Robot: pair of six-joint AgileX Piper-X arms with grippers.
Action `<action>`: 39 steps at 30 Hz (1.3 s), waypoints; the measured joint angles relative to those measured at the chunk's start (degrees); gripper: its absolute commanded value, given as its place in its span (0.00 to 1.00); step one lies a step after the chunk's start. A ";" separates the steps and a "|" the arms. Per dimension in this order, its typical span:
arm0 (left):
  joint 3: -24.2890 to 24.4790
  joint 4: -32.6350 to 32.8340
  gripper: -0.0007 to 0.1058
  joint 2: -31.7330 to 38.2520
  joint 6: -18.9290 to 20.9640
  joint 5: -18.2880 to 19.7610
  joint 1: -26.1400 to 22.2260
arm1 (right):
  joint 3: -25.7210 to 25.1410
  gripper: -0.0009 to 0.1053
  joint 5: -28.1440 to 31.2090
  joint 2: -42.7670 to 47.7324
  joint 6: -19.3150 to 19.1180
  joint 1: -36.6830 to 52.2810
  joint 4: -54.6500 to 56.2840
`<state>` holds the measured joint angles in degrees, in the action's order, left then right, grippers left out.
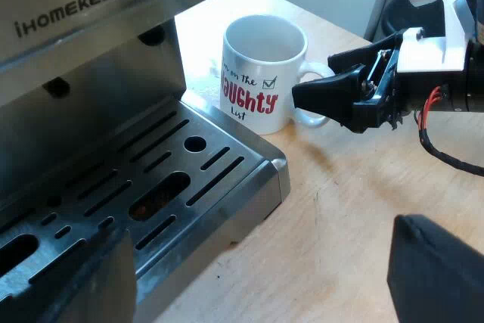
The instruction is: Place mug into machine
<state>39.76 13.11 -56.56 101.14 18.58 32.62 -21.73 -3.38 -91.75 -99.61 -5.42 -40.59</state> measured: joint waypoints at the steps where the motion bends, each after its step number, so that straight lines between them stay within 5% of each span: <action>1: 0.00 0.00 0.66 0.00 0.00 0.00 0.00 | 0.00 0.69 0.00 0.00 0.00 0.00 0.00; 7: 0.00 0.00 0.66 0.00 0.00 0.34 0.00 | 0.00 0.09 -2.12 0.00 1.62 0.00 0.00; 9: 0.00 0.00 0.66 0.00 0.00 0.49 0.00 | 0.00 0.01 -3.25 0.00 1.94 0.00 0.00; 23: 0.00 1.20 0.66 0.77 0.00 0.55 0.00 | 0.84 0.01 2.39 7.62 1.34 -5.99 7.53; 39: 0.00 8.94 0.66 16.38 0.00 0.40 0.00 | 0.99 0.01 7.62 33.20 -0.11 -8.13 33.86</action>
<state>39.76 22.05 -40.18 101.14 18.99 32.62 -20.73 4.24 -58.55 -99.72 -13.54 -6.73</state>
